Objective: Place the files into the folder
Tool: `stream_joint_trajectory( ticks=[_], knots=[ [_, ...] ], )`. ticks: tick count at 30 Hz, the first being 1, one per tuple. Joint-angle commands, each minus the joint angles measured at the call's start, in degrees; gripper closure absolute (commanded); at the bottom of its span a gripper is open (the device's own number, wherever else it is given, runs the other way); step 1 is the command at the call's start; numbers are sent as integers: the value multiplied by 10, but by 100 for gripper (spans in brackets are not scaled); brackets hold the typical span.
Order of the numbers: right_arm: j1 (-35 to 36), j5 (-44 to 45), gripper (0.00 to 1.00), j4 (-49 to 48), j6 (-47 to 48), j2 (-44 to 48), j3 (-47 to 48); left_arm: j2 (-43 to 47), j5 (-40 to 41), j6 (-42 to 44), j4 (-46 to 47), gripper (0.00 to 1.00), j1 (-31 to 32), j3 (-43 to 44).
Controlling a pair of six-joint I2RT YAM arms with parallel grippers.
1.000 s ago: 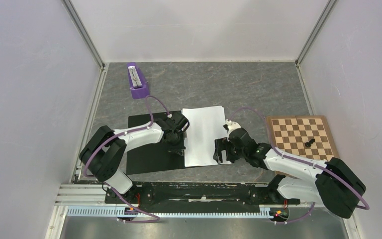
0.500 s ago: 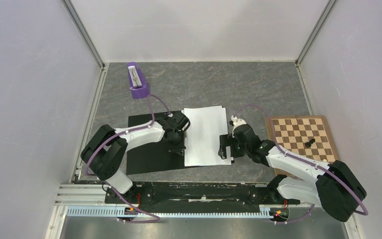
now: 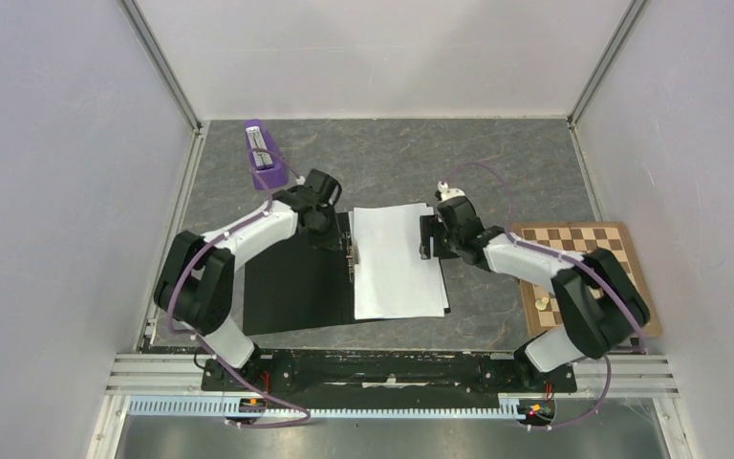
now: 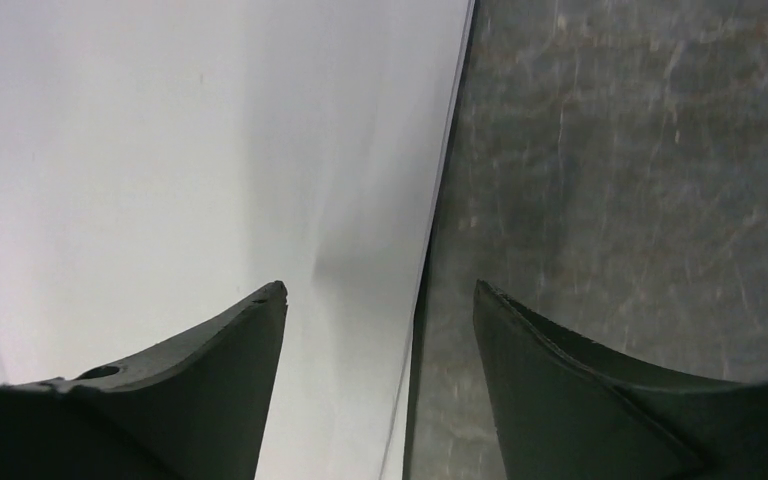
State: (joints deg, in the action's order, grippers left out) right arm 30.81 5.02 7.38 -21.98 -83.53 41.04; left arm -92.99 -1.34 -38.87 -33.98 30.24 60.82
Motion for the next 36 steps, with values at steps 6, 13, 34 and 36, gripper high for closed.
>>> stream_joint_trajectory(
  ticks=[6,13,34,36],
  knots=[
    [-43,40,30,-69,9,-127,109,-163,37,7,48,93,-76,132],
    [-43,1,32,-109,-16,-157,109,-255,16,7,44,98,-75,215],
    [23,78,18,-40,27,-217,202,-257,5,14,52,98,-43,199],
    [23,87,14,-38,26,-223,207,-256,5,16,52,98,-43,202]
  ],
)
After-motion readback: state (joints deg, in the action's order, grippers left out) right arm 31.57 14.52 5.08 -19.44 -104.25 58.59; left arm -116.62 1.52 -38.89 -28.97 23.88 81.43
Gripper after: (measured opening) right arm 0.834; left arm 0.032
